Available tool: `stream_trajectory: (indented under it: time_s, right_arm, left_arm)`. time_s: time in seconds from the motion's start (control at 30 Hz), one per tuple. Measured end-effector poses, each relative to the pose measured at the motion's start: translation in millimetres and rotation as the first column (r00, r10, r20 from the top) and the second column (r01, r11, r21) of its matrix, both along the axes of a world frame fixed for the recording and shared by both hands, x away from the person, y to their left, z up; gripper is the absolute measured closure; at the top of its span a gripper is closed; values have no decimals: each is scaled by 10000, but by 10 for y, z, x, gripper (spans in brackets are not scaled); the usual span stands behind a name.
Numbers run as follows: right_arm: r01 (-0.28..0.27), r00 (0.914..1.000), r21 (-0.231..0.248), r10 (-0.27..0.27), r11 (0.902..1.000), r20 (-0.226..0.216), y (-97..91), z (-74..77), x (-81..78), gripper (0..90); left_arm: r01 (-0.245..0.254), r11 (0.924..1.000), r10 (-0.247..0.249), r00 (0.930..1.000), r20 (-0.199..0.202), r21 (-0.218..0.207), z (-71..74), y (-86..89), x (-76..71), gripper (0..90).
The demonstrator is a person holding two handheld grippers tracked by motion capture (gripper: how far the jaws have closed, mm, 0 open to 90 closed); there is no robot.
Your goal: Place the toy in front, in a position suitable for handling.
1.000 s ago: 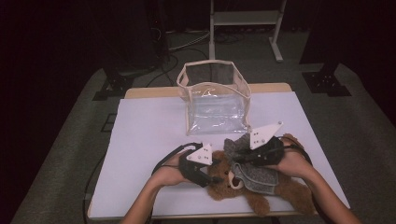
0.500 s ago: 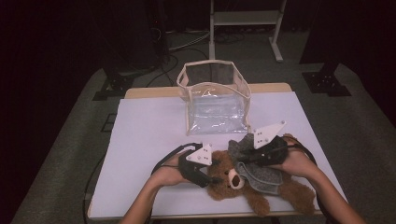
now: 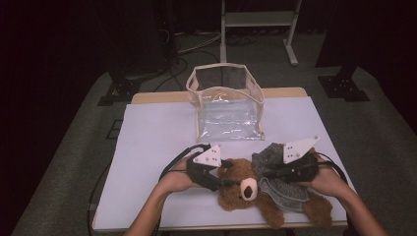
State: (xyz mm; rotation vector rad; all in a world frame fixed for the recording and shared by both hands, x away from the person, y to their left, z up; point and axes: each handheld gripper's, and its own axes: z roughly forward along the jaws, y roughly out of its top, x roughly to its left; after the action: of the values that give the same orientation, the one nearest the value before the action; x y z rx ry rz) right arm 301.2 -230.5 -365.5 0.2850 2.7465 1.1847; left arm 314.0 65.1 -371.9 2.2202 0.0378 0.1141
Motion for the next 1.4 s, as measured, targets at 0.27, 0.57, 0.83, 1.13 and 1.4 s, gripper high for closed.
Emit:
stream_trajectory:
  time_s: [0.27, 0.57, 0.83, 1.13, 1.4]
  right_arm:
    - [-367, 9992, 55, 366, 9993, 177, 92, 49, -71, 780]
    - [-526, 9980, -24, 526, 9986, 342, 220, 67, -7, 781]
    - [266, 9994, 532, -277, 9982, 191, -275, 66, -90, 781]
    - [583, 9982, 837, -592, 9948, 90, -368, -42, -158, 787]
    - [604, 9980, 589, -614, 9964, 159, -338, -34, -210, 787]
  left_arm:
    - [408, 9987, -399, 9987, -305, 306, -100, -87, -30, 420]
    - [433, 9980, -424, 9989, -211, 470, -97, -96, -56, 436]
    - [510, 9972, -500, 9985, -209, 538, -91, -105, -66, 438]
    - [493, 9982, -479, 9979, -425, 340, -46, -77, -11, 415]
    - [682, 9968, -652, 9956, -674, 422, -95, -123, -12, 428]
